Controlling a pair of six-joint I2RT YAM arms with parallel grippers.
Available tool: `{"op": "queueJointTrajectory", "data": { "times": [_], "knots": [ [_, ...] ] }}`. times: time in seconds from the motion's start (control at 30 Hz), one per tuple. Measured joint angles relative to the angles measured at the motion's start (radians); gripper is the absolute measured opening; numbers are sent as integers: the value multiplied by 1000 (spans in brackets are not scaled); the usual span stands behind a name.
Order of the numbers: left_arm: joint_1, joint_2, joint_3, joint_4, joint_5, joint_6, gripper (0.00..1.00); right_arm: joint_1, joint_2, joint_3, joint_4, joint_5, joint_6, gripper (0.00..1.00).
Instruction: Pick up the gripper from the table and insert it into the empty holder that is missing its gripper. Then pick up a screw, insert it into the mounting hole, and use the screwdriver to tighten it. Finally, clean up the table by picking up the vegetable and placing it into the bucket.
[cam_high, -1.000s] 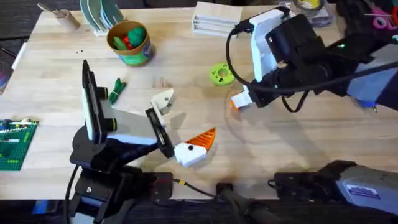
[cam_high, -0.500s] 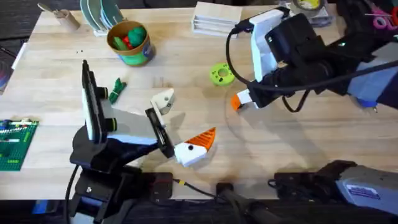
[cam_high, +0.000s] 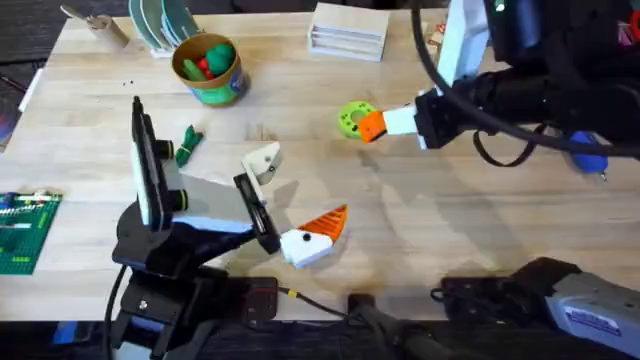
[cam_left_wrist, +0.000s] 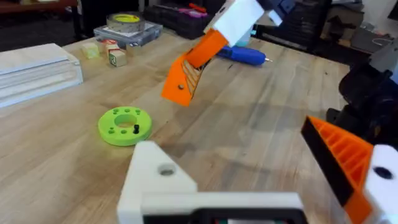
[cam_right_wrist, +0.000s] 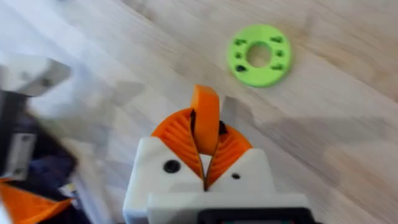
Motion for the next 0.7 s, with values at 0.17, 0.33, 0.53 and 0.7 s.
{"op": "queueJointTrajectory", "data": {
  "times": [0.17,0.33,0.53,0.7],
  "knots": [
    [0,0,0,0,0,0,993,0,38,1,35,-189,36,12],
    [0,0,0,0,0,0,992,0,122,1,92,-385,51,10],
    [0,0,0,0,0,0,992,0,208,1,237,-587,87,9],
    [0,0,0,0,0,0,992,0,286,1,303,-748,131,9]
  ]
}}
